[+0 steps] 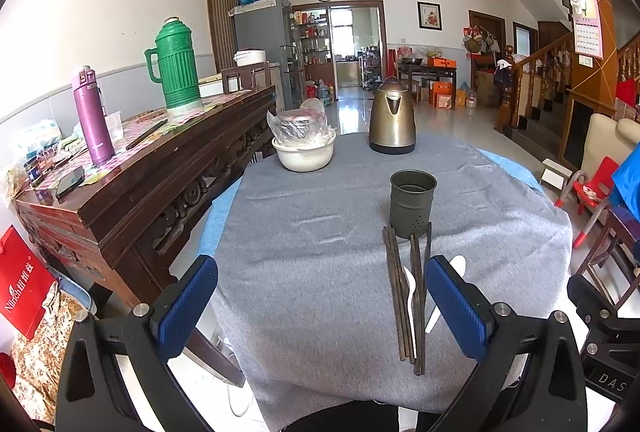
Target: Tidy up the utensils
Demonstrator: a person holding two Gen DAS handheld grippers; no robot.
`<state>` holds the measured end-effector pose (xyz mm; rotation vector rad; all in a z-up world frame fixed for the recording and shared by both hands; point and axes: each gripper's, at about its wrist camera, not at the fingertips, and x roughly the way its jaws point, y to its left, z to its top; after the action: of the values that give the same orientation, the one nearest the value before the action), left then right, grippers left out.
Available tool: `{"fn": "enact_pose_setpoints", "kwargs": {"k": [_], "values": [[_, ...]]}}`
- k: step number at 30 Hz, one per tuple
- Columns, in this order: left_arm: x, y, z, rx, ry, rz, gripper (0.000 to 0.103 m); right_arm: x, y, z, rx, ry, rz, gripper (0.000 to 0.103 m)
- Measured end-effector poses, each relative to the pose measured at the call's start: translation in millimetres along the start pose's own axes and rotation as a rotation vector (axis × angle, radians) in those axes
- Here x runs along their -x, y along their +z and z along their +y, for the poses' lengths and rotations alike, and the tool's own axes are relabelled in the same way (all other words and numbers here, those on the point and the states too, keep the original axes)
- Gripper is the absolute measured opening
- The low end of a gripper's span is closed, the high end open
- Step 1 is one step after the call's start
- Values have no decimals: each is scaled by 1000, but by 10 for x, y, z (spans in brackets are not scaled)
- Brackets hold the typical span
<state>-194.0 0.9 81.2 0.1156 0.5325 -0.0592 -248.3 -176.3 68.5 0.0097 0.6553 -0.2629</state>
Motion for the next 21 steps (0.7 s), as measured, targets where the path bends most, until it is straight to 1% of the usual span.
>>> {"fn": "enact_pose_setpoints", "kwargs": {"k": [6, 15, 18, 21], "values": [[15, 8, 2, -3, 4, -4, 103, 29, -1, -1, 10, -7, -21, 103], [16, 16, 25, -5, 9, -2, 103, 19, 25, 13, 8, 2, 10, 103], [2, 7, 30, -3, 12, 5, 103, 20, 15, 9, 6, 3, -4, 103], [2, 0, 30, -6, 14, 8, 103, 15, 18, 7, 4, 7, 4, 103]]}}
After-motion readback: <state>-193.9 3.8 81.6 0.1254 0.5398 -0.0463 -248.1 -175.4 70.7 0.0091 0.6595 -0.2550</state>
